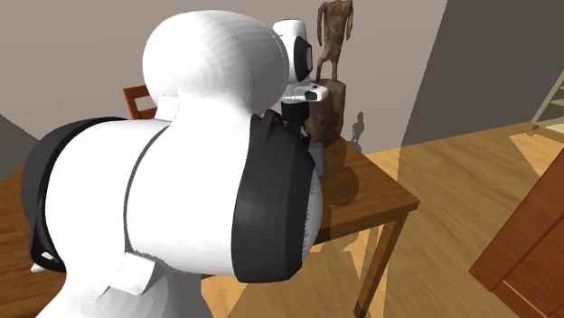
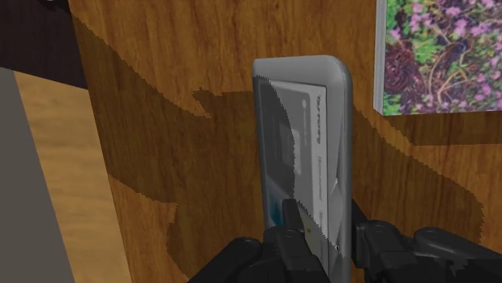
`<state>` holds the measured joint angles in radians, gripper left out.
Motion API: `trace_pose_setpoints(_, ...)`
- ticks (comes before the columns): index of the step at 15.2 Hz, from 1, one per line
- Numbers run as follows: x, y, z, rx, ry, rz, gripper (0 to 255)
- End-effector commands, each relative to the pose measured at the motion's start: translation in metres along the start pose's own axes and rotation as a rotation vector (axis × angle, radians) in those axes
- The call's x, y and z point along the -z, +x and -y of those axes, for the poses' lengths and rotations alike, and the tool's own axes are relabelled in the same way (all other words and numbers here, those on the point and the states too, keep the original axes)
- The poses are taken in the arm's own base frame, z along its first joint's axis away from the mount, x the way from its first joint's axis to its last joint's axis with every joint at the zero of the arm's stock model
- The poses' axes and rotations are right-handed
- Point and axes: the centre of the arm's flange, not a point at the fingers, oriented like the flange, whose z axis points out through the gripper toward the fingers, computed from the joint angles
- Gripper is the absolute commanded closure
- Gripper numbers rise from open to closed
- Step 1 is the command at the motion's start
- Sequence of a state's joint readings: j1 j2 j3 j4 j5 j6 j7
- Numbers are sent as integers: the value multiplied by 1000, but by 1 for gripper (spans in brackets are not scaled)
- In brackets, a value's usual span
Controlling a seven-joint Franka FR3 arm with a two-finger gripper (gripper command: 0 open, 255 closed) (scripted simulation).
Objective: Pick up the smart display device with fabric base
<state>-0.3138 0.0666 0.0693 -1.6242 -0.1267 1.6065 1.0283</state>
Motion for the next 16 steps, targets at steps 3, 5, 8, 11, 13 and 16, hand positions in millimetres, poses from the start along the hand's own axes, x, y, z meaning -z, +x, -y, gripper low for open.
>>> trace_pose_setpoints(3, 18, 1, -3, 0, 0, 0, 255)
trace_pose_setpoints(5, 29, 2, -4, 0, 0, 0, 255)
trace_pose_setpoints(8, 44, 3, -6, 0, 0, 0, 255)
trace_pose_setpoints(11, 60, 4, -8, 0, 0, 0, 255)
trace_pose_setpoints(13, 70, 4, -10, 0, 0, 0, 255)
trace_pose_setpoints(16, 76, 5, -10, 0, 0, 0, 255)
